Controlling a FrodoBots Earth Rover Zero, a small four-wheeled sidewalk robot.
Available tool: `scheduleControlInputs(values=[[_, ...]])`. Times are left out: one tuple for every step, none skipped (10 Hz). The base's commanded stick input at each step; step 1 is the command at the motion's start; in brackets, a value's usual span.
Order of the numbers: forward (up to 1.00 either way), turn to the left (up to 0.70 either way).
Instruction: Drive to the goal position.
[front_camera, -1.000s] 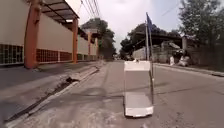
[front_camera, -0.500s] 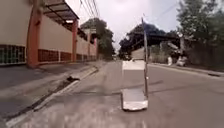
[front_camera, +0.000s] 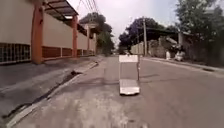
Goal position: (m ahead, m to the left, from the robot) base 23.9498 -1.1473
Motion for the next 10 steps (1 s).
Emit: scheduleControlInputs(values=[[-0.53, 0.00], [-0.03, 0.00], [0.00, 0.22], [0.00, 0.46], [0.00, 0.72], [0.00, 0.98], [0.00, 1.00], [0.00, 1.00], [0.00, 1.00], [0.00, 1.00]])
